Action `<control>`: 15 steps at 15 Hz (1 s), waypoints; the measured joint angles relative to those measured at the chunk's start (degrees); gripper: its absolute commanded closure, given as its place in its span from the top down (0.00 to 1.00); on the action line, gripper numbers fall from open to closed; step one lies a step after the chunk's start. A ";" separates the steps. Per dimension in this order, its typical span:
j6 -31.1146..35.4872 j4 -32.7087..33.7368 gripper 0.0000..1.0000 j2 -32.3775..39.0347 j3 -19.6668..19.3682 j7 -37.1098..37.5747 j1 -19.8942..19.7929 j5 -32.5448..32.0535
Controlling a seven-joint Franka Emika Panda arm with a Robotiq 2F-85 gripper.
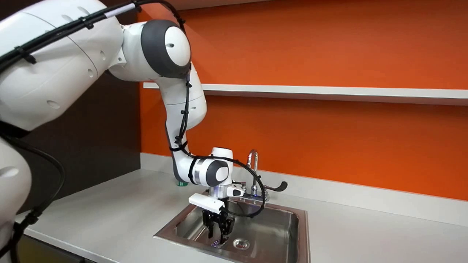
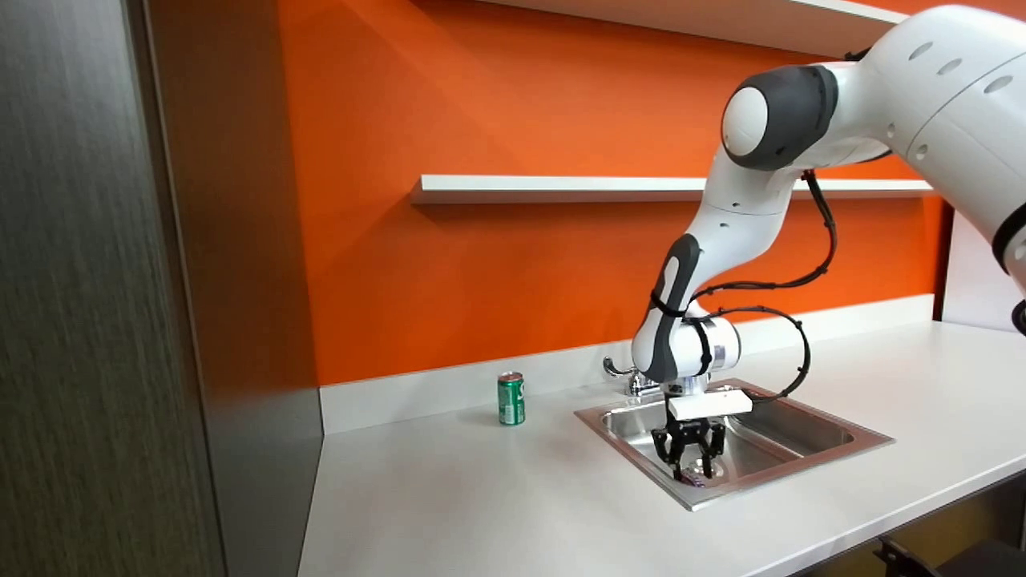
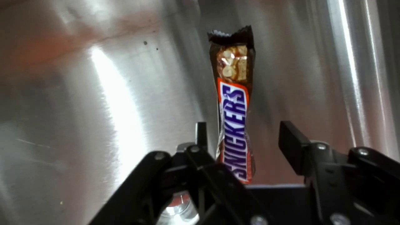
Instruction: Put the packet in the sink
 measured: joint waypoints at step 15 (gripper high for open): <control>0.79 -15.04 1.00 -18.21 -1.23 -1.95 -0.44 -0.40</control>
